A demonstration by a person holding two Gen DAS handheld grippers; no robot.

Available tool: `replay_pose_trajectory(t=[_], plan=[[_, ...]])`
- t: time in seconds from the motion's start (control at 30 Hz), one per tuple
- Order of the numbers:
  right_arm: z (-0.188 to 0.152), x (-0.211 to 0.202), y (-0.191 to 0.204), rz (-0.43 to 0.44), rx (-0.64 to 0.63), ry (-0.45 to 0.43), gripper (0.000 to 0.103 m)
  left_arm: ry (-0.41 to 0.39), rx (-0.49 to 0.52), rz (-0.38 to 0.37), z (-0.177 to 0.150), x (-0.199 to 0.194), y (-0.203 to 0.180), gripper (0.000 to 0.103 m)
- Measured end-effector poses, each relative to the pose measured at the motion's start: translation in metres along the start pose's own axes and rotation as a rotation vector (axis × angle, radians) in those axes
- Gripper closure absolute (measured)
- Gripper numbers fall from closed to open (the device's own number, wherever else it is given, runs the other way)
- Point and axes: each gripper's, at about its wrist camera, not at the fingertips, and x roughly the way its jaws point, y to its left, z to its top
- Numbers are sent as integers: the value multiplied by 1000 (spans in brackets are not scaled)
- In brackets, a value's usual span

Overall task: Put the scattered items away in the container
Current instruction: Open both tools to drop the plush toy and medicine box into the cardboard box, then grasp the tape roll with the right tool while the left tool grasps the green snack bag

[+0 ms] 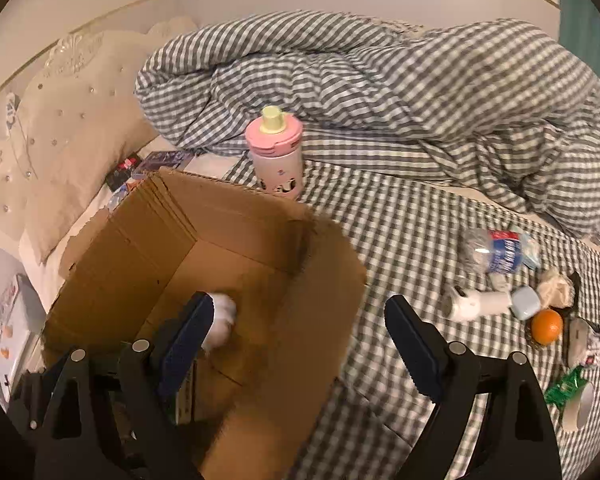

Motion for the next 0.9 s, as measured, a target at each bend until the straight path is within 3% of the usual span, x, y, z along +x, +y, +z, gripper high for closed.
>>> replay_pose_trajectory(t=[0.23,0.43,0.73,0.9], plan=[[-30,-82,-67,-70,82,-102,15,-115,75,-88,0,-60,-52,0],[-66,-145,-139,-173,168,-166,16,-144,158,-189,-17,-90,-119,0],[-156,-175,-256,-331,307,-116,15,-87,299,-324,-70,-91,-220,0],[-195,-162,-308,-379,385,-57,15,-44,355,-324,-92,-64,-255,0]])
